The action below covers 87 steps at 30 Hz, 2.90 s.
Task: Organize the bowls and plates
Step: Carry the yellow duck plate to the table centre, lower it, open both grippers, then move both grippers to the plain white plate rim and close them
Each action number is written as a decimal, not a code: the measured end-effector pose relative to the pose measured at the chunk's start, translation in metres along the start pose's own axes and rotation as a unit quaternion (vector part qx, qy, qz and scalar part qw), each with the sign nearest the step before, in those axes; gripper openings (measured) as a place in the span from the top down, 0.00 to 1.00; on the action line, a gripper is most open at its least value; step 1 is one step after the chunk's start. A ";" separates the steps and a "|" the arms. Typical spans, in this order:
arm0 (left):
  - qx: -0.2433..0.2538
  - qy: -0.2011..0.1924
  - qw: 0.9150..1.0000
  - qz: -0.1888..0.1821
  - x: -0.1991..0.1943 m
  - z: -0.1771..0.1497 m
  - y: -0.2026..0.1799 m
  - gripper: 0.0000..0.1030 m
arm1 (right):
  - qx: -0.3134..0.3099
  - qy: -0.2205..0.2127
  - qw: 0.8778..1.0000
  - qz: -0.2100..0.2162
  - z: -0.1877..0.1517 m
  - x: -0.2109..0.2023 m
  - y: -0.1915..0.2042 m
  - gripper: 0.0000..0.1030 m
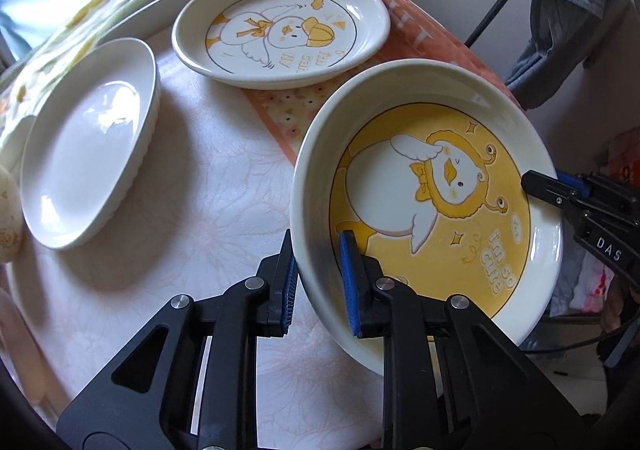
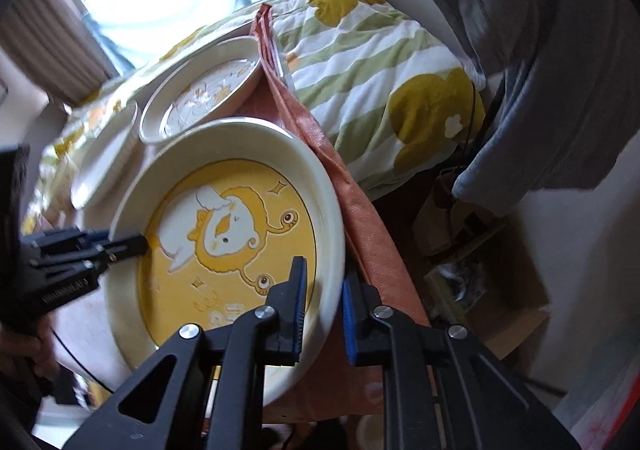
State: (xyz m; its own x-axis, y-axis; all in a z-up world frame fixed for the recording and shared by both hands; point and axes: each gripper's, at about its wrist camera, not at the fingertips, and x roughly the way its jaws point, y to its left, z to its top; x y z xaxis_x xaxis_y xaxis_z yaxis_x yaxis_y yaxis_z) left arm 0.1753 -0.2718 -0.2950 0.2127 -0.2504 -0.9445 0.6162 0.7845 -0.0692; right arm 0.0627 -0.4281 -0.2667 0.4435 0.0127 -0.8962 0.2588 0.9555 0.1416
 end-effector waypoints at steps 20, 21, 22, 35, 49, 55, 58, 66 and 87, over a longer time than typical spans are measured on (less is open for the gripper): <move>-0.061 -0.055 0.996 0.023 -0.051 -0.026 0.035 0.83 | -0.099 -0.013 0.995 0.001 0.011 -0.015 0.043 0.85; -0.071 -0.057 0.995 0.029 -0.057 -0.030 0.041 0.83 | -0.109 -0.013 0.994 0.007 0.013 -0.017 0.051 0.85; -0.081 -0.059 0.994 0.036 -0.064 -0.034 0.048 0.83 | -0.118 -0.013 0.993 0.013 0.016 -0.019 0.060 0.85; -0.222 -0.051 0.968 0.105 -0.120 -0.141 0.161 0.83 | -0.249 0.003 0.963 0.102 0.022 -0.007 0.209 0.85; -0.263 -0.016 0.960 0.094 -0.094 -0.213 0.233 0.83 | -0.271 0.064 0.954 0.112 -0.009 0.051 0.302 0.85; -0.254 -0.025 0.962 0.091 -0.092 -0.216 0.233 0.83 | -0.264 0.060 0.957 0.107 -0.011 0.058 0.306 0.85; -0.247 -0.025 0.964 0.094 -0.092 -0.215 0.230 0.83 | -0.268 0.060 0.956 0.104 -0.013 0.056 0.304 0.85; -0.244 -0.018 0.964 0.100 -0.090 -0.208 0.228 0.83 | -0.249 0.074 0.960 0.108 -0.011 0.057 0.300 0.85; -0.199 -0.021 0.966 0.161 -0.111 -0.196 0.206 0.01 | -0.237 0.028 0.966 0.097 -0.016 0.037 0.293 0.04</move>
State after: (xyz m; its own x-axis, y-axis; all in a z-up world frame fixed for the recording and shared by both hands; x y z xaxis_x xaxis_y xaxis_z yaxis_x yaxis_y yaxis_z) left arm 0.1301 0.0287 -0.2670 0.3798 0.0265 -0.9247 0.1736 0.9798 0.0994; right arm 0.1410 -0.1426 -0.2647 0.3945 0.2086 -0.8949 -0.2529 0.9609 0.1125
